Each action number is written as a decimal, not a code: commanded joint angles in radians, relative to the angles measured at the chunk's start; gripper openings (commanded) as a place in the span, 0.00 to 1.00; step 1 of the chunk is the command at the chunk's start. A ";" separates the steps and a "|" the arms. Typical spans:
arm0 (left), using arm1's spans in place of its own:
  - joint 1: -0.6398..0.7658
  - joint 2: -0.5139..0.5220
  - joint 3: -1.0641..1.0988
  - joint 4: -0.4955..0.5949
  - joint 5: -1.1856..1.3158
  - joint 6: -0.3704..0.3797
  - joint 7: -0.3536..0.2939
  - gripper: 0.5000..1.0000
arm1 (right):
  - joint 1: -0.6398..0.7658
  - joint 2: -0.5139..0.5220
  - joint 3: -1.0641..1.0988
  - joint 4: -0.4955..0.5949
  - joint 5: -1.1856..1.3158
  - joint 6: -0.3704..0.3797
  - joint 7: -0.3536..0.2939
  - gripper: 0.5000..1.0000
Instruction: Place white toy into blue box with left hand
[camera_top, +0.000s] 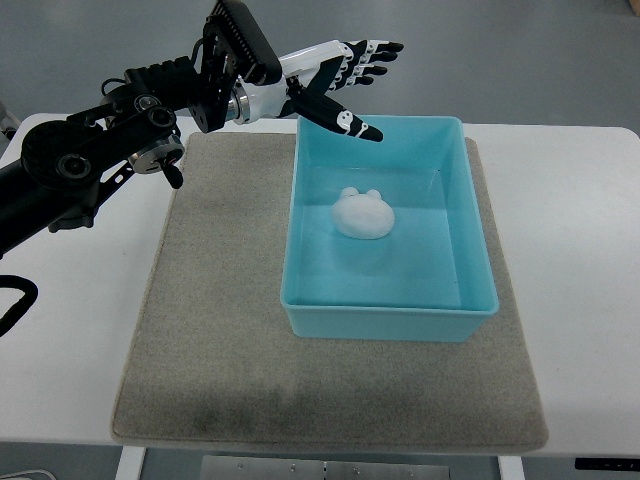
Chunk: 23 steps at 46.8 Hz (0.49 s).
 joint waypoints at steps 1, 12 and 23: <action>0.001 0.005 0.000 0.020 -0.098 -0.001 0.005 0.99 | 0.000 0.000 0.000 0.000 0.000 0.000 -0.001 0.87; 0.050 0.064 0.000 0.051 -0.431 -0.059 0.017 0.99 | 0.000 0.000 0.000 0.000 0.000 0.000 -0.001 0.87; 0.100 0.088 -0.009 0.105 -0.527 -0.145 0.027 0.99 | 0.000 0.000 0.003 0.003 0.002 0.002 0.001 0.87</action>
